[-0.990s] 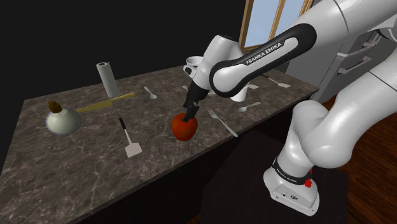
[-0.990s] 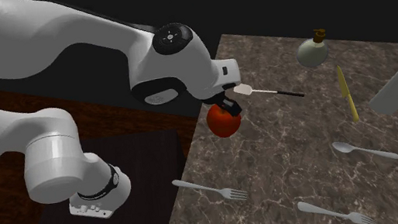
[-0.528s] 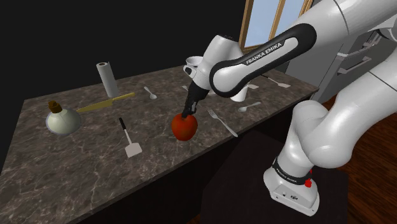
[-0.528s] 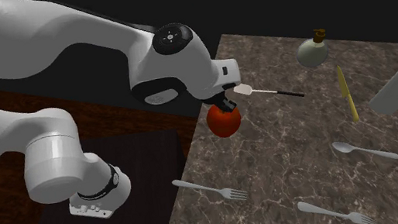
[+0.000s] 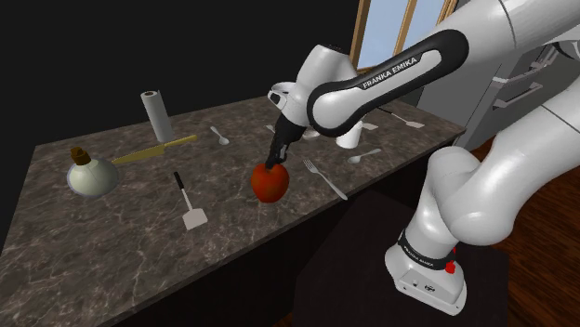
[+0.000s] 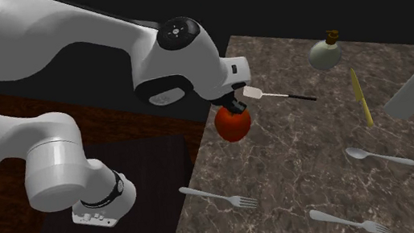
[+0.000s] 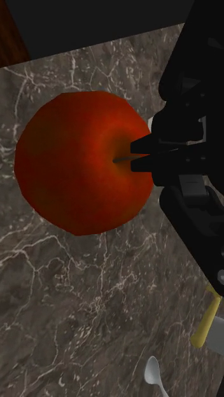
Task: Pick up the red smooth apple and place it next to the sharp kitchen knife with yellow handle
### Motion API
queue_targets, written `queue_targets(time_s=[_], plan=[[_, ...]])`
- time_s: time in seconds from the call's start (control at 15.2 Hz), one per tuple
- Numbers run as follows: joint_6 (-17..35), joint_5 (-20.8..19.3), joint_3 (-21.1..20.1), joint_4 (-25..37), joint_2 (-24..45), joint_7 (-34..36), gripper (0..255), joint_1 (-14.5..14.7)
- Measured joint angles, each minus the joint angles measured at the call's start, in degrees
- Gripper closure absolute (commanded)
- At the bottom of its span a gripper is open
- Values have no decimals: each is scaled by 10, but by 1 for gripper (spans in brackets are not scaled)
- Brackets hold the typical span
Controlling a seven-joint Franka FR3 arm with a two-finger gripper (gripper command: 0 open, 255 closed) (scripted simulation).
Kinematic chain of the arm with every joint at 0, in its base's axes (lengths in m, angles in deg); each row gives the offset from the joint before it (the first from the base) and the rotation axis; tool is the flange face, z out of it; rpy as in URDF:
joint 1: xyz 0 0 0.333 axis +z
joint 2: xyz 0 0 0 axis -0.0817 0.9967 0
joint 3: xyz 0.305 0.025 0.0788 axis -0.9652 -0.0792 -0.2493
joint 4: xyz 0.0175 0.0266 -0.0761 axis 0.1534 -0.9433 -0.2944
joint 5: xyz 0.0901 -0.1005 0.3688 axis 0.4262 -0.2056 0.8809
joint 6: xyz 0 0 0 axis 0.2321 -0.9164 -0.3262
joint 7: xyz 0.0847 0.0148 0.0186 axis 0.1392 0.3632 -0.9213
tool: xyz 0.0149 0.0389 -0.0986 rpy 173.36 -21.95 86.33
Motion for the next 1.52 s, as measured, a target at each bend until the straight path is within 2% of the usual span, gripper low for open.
queue_targets(time_s=[1.52], plan=[[-195,-37,-24,124,-72,51,255,-25]])
